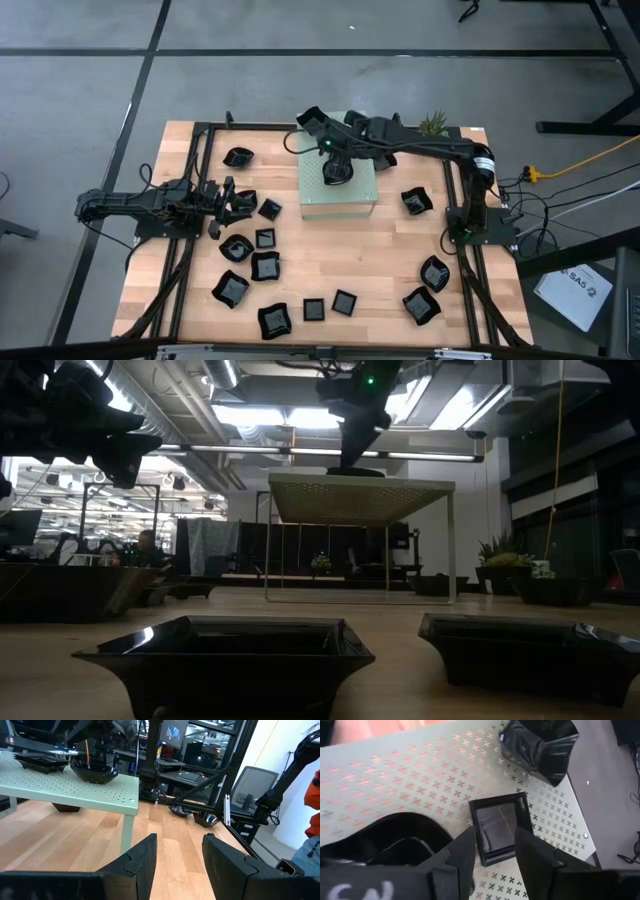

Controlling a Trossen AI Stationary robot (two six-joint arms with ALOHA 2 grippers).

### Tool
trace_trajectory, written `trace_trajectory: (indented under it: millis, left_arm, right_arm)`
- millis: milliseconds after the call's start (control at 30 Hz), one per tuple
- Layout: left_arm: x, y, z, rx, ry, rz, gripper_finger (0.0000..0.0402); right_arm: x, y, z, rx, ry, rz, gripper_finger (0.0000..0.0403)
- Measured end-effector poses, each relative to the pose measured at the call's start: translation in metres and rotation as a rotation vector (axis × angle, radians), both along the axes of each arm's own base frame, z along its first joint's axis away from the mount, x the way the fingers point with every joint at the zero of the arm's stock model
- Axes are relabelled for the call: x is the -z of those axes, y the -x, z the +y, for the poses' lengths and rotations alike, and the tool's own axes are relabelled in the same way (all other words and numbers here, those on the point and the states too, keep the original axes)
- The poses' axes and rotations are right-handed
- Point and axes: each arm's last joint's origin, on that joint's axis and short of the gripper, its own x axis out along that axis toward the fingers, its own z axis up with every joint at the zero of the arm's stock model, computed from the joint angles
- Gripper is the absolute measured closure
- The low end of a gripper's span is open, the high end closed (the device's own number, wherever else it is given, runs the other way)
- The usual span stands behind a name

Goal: Pick & Place Mini shaped plates
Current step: Stack the black distorted square plate on top of the black distorted square plate on the shelf

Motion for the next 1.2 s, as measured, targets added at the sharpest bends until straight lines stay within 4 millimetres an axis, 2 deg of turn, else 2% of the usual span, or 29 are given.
trace_trajectory:
  millis: [233, 967, 1200]
  left_arm:
    - [0.000, 0.000, 0.000, 0.000, 0.000, 0.000, 0.0249]
    - [0.000, 0.000, 0.000, 0.000, 0.000, 0.000, 0.0249]
    - [0.000, 0.000, 0.000, 0.000, 0.000, 0.000, 0.0249]
  right_arm:
    - [-0.006, 0.002, 0.015, -0.036, 0.002, -0.008, 0.0267]
    - [-0.007, -0.004, 0.087, -0.218, -0.008, -0.006, 0.0267]
    - [-0.010, 0.001, 0.127, -0.270, -0.074, -0.038, 0.0267]
